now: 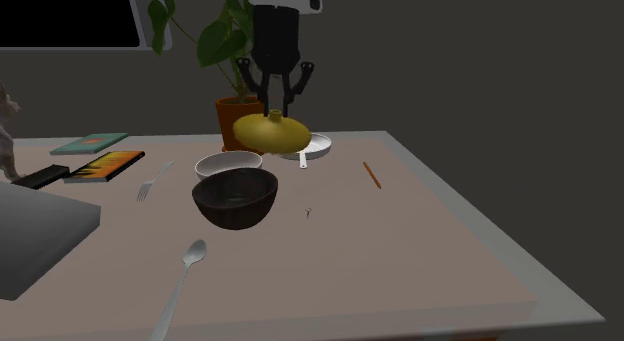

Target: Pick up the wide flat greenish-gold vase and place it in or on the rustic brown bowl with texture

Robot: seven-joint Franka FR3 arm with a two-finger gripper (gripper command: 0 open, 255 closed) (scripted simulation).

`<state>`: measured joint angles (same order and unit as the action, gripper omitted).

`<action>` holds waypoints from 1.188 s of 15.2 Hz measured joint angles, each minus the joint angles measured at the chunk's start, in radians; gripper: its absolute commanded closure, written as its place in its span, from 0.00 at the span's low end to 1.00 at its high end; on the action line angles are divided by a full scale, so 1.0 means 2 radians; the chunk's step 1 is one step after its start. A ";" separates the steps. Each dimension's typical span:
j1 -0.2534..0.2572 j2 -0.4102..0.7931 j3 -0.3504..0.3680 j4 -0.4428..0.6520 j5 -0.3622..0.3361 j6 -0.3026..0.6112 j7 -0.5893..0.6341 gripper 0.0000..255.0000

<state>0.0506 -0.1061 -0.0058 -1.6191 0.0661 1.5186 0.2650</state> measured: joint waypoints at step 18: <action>0.037 0.052 0.041 0.012 0.000 0.045 0.076 1.00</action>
<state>0.1249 -0.0025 0.0764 -1.5951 0.0657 1.6077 0.4169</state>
